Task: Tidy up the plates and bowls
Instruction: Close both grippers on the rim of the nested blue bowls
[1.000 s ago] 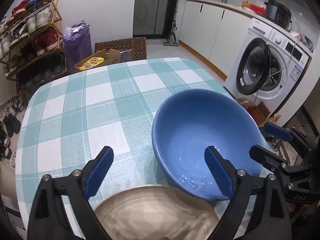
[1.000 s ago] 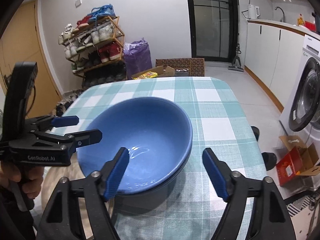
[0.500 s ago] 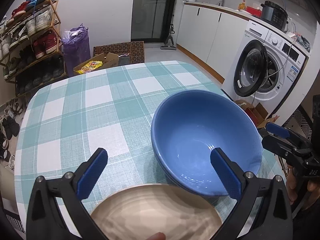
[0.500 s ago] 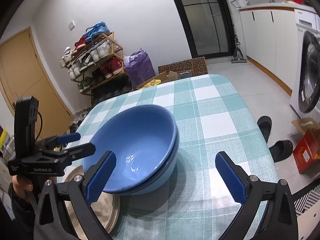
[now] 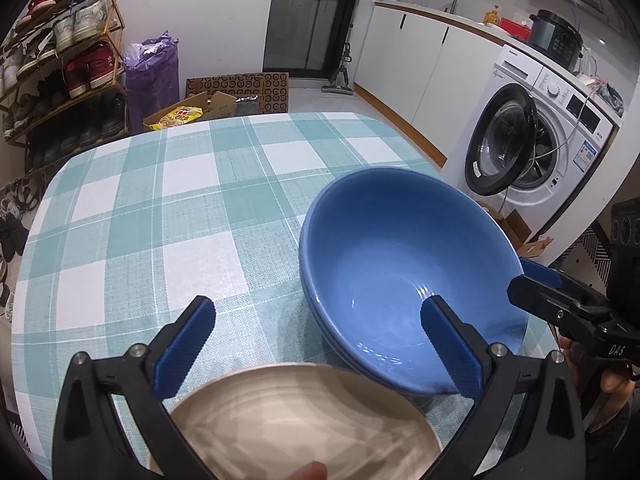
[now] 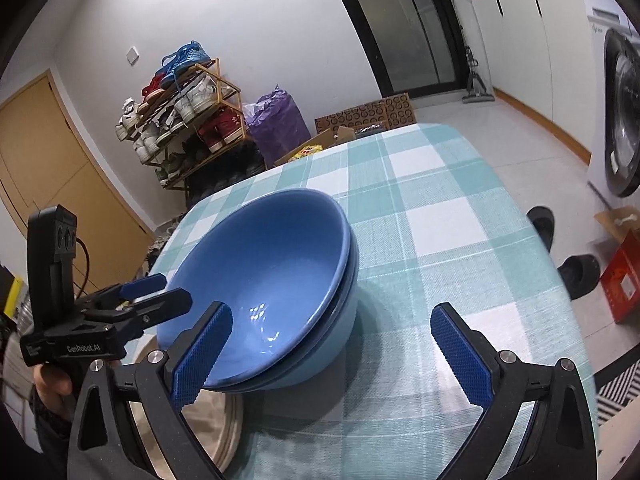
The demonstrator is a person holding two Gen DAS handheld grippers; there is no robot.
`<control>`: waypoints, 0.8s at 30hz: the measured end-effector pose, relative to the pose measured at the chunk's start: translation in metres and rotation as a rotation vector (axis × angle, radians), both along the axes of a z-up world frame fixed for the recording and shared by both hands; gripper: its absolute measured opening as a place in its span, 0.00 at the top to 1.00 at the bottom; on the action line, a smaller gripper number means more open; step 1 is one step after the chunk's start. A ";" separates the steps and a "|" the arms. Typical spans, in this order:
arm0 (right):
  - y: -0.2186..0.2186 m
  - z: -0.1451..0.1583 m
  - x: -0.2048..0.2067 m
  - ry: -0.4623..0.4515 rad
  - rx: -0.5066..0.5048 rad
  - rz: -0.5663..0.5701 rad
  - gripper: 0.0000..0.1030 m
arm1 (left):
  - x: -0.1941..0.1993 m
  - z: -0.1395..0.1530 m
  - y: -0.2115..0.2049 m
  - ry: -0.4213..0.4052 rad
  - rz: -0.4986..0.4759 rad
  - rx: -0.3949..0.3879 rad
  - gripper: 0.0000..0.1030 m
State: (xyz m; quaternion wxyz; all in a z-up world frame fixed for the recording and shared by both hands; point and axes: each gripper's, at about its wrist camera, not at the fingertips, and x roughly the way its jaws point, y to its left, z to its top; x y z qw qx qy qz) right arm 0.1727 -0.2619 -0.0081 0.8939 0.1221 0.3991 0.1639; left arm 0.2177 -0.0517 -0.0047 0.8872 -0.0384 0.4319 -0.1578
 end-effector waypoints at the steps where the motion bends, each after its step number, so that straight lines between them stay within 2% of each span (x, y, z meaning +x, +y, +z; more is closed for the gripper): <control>1: 0.001 -0.001 0.000 0.002 0.009 0.002 0.02 | 0.000 -0.001 -0.001 0.002 0.000 0.002 0.00; 7: 0.007 -0.003 0.000 0.002 0.006 0.011 0.02 | 0.001 -0.004 0.003 0.001 0.013 -0.022 0.00; 14: 0.012 -0.012 0.001 0.028 0.004 0.019 0.02 | -0.001 -0.007 -0.005 0.000 -0.020 0.021 0.00; 18: 0.015 -0.015 0.002 0.036 0.019 0.032 0.02 | 0.001 -0.008 -0.002 0.003 -0.012 -0.003 0.00; 24: 0.020 -0.019 0.002 0.045 0.027 0.053 0.13 | 0.006 -0.010 0.005 0.025 0.023 -0.023 0.00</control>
